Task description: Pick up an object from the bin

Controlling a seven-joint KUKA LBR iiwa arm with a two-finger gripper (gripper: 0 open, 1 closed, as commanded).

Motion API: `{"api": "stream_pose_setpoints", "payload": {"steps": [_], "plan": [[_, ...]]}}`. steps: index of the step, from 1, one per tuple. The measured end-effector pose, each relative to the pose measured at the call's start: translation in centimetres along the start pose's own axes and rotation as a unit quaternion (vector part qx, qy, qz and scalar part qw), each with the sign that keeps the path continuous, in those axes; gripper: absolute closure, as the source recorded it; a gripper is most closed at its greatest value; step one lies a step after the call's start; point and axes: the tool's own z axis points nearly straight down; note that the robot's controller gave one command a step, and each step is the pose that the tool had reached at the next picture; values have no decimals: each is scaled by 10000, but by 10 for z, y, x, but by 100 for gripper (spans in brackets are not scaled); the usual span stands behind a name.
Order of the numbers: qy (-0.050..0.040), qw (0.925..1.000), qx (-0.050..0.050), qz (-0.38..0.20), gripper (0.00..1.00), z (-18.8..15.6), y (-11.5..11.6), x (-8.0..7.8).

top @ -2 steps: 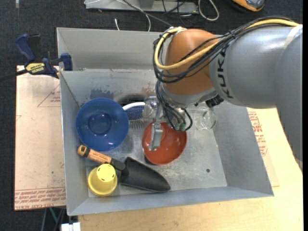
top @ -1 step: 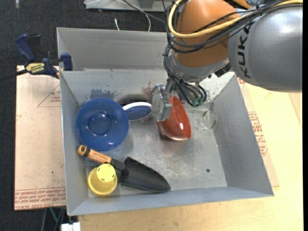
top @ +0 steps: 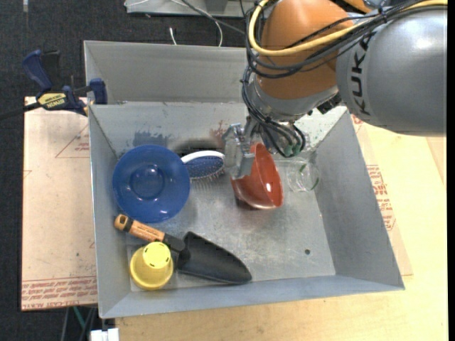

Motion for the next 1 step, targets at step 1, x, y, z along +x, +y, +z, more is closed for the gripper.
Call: {"api": "stream_pose_setpoints", "payload": {"steps": [1], "plan": [[-30,10000,10,46,100,9,9,11]]}}
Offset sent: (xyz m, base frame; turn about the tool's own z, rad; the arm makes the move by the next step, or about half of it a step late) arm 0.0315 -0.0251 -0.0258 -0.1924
